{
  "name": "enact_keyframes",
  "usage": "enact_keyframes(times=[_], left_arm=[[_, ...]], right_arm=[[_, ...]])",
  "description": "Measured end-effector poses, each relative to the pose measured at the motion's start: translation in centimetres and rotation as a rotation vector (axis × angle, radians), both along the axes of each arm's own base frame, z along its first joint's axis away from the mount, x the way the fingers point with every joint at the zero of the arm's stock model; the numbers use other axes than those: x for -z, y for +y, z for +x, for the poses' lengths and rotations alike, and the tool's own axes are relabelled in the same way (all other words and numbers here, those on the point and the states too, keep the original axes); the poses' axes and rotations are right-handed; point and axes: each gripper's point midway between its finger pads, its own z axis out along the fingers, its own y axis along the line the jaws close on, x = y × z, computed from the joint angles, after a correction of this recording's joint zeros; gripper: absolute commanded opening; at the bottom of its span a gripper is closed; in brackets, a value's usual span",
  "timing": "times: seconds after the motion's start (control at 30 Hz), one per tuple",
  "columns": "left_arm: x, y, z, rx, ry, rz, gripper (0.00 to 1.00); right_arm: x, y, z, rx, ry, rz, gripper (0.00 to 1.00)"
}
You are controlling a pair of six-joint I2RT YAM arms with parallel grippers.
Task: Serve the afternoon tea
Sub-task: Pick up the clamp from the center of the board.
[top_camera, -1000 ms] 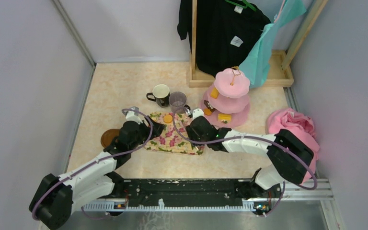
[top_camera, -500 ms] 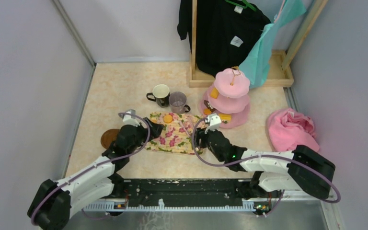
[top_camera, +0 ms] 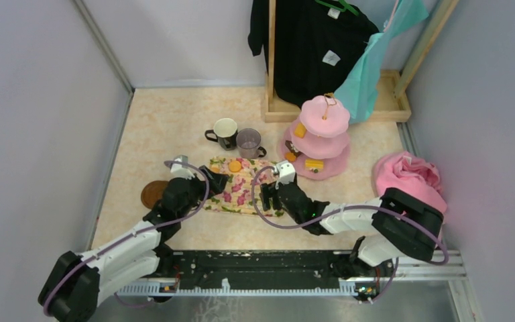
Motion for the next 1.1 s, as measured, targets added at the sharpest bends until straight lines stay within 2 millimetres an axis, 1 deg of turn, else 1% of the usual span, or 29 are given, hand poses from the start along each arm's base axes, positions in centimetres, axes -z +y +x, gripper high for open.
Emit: enact_keyframes(times=[0.17,0.47,0.67,0.73,0.9,1.1], left_arm=[[-0.2,0.4,-0.1,-0.017,-0.016,-0.005,0.99],[0.0,0.7,0.0,-0.035,-0.013,-0.006,0.99],[-1.0,0.8,0.0,-0.042,-0.041,-0.026,0.99],[-1.3,0.9,0.1,-0.047,-0.051,-0.032,0.99],[-1.6,1.1,0.1,-0.059,-0.06,-0.035,0.99],[-1.5,1.4,0.1,-0.074,-0.056,-0.031,0.99]], right_arm=[[1.7,-1.1,0.2,0.036,0.029,-0.089,0.75],[2.6,0.0,1.2,0.053,0.066,-0.174,0.74],[3.7,-1.0,1.3,0.07,0.107,-0.211,0.73],[4.1,-1.2,1.3,0.07,0.123,-0.225,0.7],[4.0,-0.5,1.8,0.065,0.132,-0.224,0.6],[4.0,-0.1,1.9,0.055,0.139,-0.22,0.53]])
